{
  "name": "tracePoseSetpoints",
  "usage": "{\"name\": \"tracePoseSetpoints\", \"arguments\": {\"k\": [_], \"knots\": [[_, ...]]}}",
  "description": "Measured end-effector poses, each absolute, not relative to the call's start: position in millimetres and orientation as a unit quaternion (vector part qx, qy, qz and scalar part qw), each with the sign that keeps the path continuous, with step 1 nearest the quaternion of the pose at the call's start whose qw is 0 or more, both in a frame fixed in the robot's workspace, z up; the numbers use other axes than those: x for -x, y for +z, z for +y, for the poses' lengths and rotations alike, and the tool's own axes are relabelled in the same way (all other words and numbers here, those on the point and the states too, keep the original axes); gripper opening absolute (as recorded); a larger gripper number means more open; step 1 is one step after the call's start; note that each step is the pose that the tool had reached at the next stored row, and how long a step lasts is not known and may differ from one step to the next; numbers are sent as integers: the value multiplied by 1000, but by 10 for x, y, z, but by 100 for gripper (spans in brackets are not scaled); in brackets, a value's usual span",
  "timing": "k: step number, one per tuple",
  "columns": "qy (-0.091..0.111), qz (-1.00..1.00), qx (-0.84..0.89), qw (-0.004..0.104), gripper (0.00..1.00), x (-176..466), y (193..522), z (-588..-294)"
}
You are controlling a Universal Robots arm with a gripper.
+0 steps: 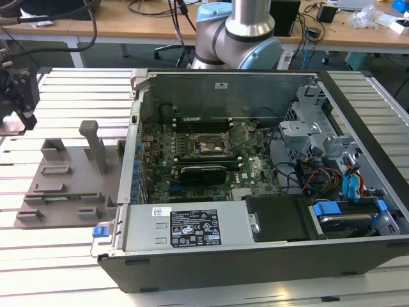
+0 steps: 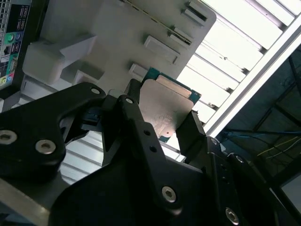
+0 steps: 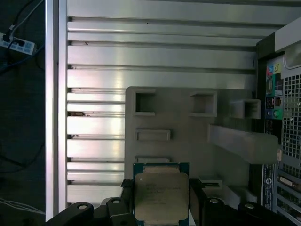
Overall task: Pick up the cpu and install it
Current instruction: 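Pick up the cpu and move it towards the insertion slot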
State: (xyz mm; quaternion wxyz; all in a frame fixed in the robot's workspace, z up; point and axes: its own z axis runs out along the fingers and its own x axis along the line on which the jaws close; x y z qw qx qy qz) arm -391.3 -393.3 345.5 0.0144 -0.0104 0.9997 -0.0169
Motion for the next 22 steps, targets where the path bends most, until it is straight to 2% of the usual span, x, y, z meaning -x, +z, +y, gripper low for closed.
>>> {"name": "tracePoseSetpoints", "arguments": {"k": [11,16,22], "knots": [[-17,1000,10,14,55,3913,3790,-3907],[-17,1000,10,14,55,3913,3790,-3907],[-17,1000,10,14,55,3562,3790,-3907]]}}
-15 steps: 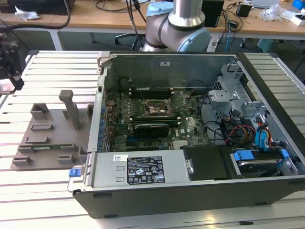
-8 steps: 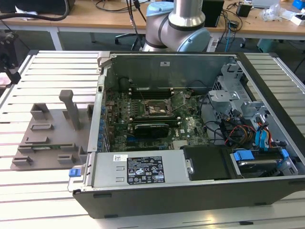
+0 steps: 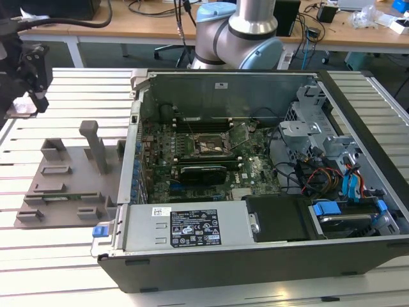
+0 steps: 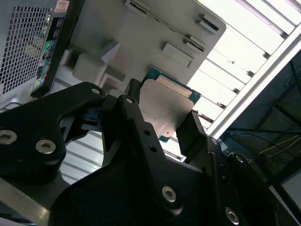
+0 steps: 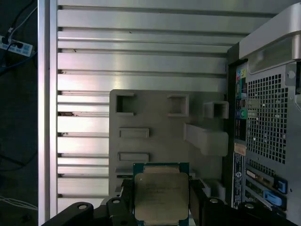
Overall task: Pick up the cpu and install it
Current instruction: 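Pick up the cpu and move it towards the insertion slot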
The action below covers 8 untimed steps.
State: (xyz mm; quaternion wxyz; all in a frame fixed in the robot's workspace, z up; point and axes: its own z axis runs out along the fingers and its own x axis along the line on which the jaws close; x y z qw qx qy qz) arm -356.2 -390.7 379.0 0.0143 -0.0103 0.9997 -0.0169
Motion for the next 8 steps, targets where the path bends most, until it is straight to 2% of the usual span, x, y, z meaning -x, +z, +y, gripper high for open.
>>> {"name": "tracePoseSetpoints", "arguments": {"k": [8], "knots": [[-17,1000,10,14,55,3366,3790,-3907]]}}
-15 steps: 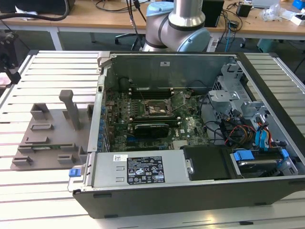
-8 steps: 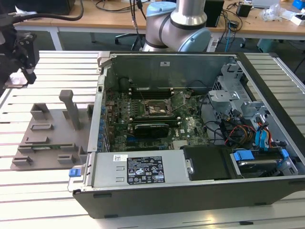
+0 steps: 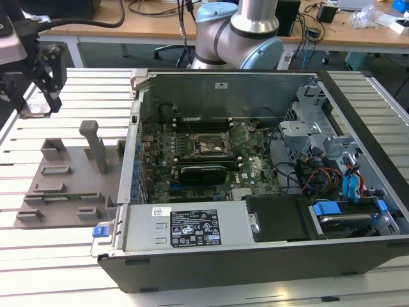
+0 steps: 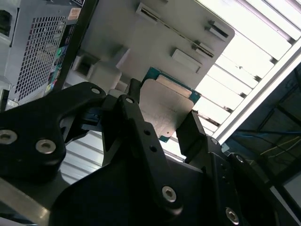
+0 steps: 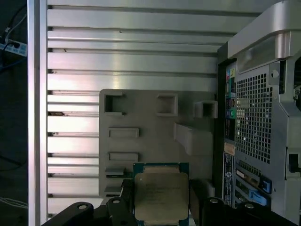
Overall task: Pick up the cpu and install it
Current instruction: 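Pick up the cpu and move it towards the insertion slot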
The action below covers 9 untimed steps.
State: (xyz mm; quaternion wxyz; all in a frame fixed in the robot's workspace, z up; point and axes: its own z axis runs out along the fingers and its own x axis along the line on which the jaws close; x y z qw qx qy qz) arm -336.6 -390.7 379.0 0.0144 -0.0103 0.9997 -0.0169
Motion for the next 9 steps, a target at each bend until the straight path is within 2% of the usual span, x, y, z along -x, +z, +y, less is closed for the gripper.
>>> {"name": "tracePoseSetpoints", "arguments": {"k": [9], "knots": [[-17,1000,10,14,55,3137,3789,-3907]]}}
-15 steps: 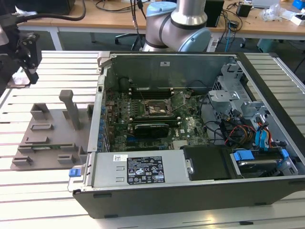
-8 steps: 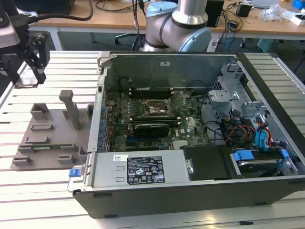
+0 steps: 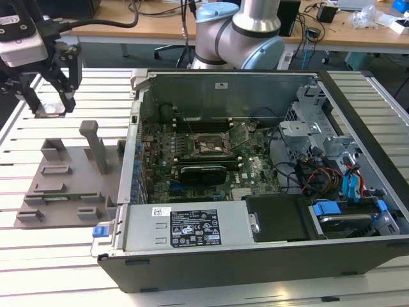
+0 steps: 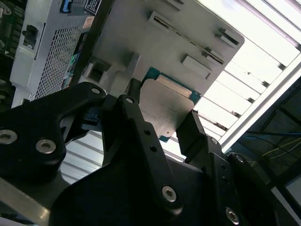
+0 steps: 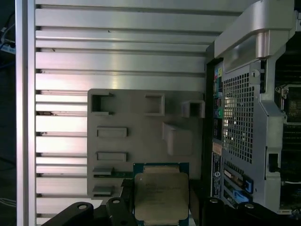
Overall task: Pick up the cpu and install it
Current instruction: 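Pick up the cpu and move it towards the insertion slot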
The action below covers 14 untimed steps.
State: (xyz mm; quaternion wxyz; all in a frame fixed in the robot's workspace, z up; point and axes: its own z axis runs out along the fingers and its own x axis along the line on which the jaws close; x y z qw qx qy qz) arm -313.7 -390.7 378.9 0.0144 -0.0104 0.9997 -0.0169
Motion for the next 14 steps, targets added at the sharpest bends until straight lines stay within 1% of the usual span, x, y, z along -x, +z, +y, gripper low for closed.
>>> {"name": "tracePoseSetpoints", "arguments": {"k": [14], "knots": [[-17,1000,10,14,55,2845,3789,-3907]]}}
